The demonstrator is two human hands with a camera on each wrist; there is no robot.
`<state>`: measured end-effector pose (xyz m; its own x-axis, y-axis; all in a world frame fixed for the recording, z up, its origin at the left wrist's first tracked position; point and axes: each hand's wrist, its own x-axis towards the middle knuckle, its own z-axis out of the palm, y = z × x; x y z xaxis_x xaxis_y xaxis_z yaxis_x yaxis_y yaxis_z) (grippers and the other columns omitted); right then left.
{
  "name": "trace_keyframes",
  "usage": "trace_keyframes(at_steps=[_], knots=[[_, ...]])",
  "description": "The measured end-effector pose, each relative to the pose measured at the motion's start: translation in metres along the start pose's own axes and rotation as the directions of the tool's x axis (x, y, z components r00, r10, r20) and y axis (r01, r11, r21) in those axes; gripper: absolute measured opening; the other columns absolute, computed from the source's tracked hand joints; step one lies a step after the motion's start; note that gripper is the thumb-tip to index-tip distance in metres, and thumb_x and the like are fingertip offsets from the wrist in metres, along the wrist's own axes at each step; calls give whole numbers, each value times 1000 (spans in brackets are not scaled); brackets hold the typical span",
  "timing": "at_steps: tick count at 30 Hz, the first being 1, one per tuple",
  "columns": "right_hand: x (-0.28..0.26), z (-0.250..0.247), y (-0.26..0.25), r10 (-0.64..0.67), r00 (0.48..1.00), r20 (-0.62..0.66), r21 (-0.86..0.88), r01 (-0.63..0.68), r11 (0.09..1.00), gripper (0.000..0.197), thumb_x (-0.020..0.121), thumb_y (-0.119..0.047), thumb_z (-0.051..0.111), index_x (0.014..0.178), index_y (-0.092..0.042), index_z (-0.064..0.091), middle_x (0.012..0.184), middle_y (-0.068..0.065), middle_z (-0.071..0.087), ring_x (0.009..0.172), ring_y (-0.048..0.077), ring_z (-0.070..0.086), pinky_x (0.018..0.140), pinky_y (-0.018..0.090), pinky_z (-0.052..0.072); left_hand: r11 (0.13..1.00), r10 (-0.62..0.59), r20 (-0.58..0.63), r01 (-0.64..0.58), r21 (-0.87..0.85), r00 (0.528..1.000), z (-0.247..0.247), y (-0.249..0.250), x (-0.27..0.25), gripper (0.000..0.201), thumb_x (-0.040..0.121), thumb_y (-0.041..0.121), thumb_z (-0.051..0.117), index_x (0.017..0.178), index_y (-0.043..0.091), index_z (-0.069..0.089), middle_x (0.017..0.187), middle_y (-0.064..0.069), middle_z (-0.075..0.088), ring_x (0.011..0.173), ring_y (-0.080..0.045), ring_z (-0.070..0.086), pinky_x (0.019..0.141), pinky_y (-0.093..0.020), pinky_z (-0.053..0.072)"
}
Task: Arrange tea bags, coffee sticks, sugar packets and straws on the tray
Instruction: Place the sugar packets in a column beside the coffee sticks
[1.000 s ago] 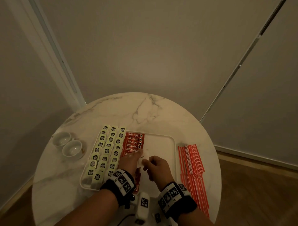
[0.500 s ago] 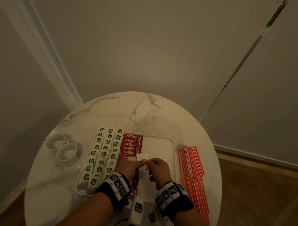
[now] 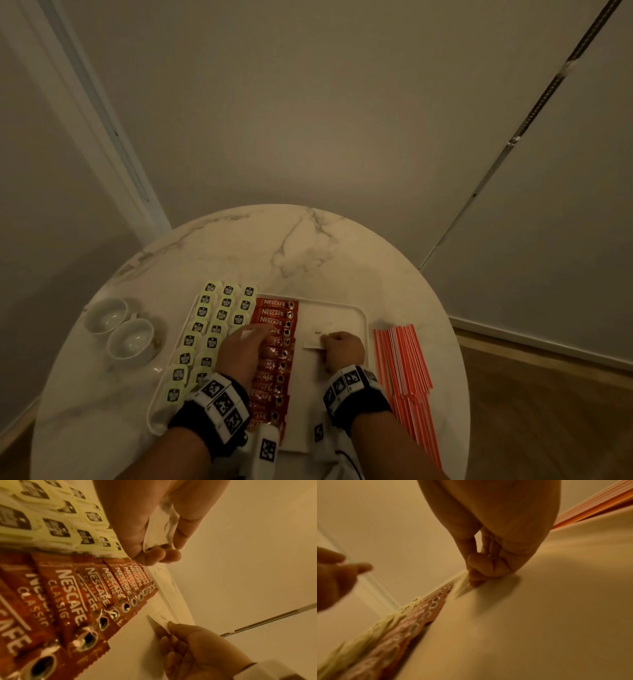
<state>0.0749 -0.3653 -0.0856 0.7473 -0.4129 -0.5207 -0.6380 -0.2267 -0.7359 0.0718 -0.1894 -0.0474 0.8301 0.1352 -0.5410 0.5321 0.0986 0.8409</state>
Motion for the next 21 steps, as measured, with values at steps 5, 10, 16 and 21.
trace_keyframes(at_steps=[5, 10, 16, 21], knots=[[-6, -5, 3, -176, 984, 5, -434, 160, 887, 30, 97, -28, 49, 121, -11, 57, 124, 4, 53, 103, 15, 52, 88, 23, 42, 995, 58, -23, -60, -76, 998, -11, 6, -14, 14, 90, 16, 58, 92, 15, 71, 71, -5, 66, 60, -19, 54, 63, -35, 46], [-42, 6, 14, -366, 889, 274, -636, 453, 624, 64, 95, -17, 41, 152, -23, 13, 160, -4, 8, 141, 25, 19, 112, 43, 32, 993, 107, -20, -108, -51, 994, -13, 8, -25, 16, 90, 19, 58, 87, 22, 74, 67, -6, 63, 59, -21, 54, 68, -40, 49], [-39, 5, 9, -183, 906, 381, -720, 415, 556, 66, 97, -24, 36, 154, -24, 2, 161, -8, -10, 147, 30, 0, 117, 55, 14, 991, 123, -3, -123, -48, 992, -12, 14, -37, 18, 91, 18, 57, 85, 23, 73, 62, -6, 57, 59, -23, 50, 64, -38, 46], [-27, 6, 0, -310, 869, 386, -704, 494, 510, 61, 96, -9, 44, 151, -16, 20, 162, 1, 3, 147, 27, 12, 117, 44, 25, 991, 119, 17, -117, -71, 993, -14, 17, -47, 16, 92, 15, 55, 92, 14, 71, 60, -2, 61, 49, -13, 56, 53, -29, 48]])
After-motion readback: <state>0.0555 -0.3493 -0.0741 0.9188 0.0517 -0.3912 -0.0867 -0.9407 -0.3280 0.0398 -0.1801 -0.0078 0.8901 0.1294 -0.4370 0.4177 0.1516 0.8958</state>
